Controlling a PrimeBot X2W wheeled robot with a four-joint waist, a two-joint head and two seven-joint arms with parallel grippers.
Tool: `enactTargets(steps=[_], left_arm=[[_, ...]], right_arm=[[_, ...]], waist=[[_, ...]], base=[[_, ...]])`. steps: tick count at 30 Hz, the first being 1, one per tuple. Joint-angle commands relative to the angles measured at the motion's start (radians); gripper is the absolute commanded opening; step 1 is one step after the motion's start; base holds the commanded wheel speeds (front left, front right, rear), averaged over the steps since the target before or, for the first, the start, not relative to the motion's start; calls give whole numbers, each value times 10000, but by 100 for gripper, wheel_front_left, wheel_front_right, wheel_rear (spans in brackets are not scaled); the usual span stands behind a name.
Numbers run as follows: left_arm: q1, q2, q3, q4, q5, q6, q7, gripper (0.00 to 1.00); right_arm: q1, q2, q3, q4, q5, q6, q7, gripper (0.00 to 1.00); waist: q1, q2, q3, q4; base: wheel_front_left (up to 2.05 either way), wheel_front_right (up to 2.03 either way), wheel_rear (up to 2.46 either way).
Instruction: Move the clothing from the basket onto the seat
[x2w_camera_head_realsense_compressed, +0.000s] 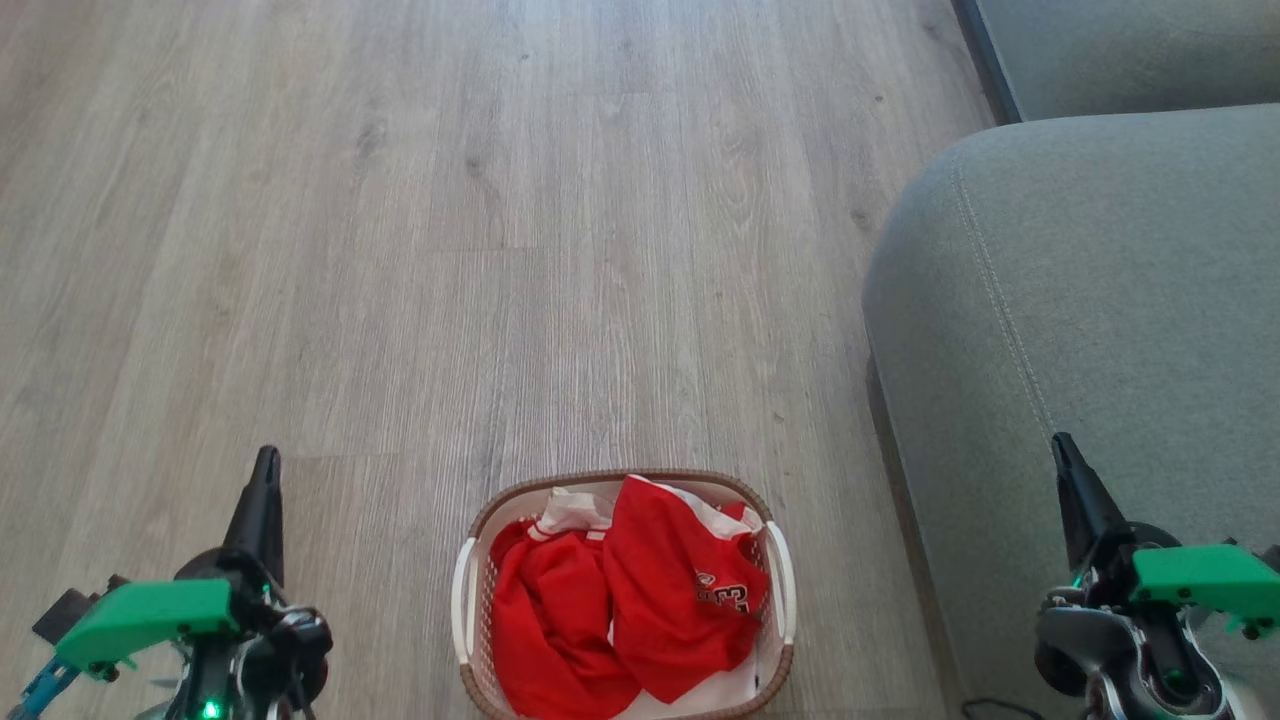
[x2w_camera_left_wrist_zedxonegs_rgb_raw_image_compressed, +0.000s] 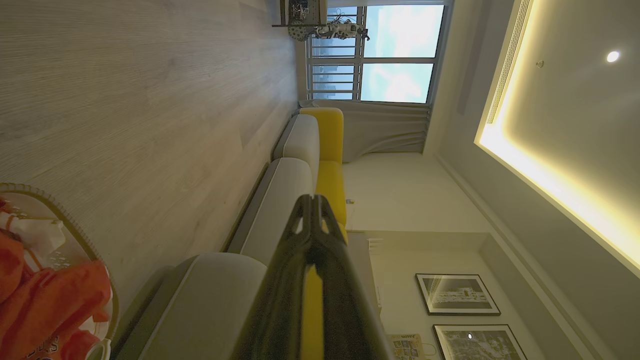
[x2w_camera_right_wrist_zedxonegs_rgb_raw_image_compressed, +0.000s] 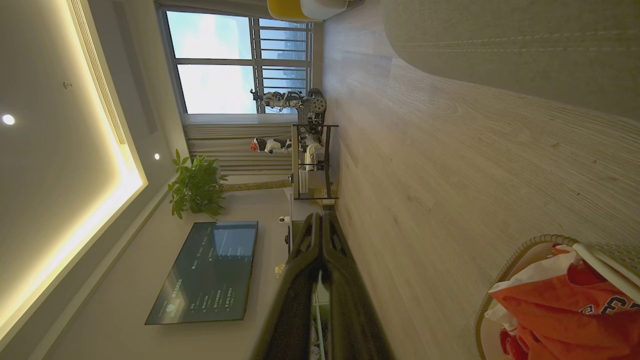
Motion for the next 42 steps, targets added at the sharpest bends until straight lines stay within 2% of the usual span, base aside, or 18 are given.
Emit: enactTargets(steps=[1,24,25,29,42], left_arm=[[-497,75,358,-272,47,-65,75,0],[-497,75,358,-272,47,-65,75,0],[0,0,0,0,0,0,-1,100],[243,-38,-46,455,6,10,-37,100],[397,-26,-189,91,336,71,-418,100]], right_arm=[[-517,-37,178,-383,59,-2,42,0],[-517,-37,178,-383,59,-2,42,0],[0,0,3,0,0,0,-1,100],[237,65,81,481,-3,0,-26,100],[301,54,345,286,-271,0,-411,100]], waist=[[0,0,0,0],[0,0,0,0],[0,0,0,0],[0,0,-3,0],[0,0,-53,15]], base=[[0,0,0],[0,0,0],[0,0,0],[0,0,0],[0,0,0]])
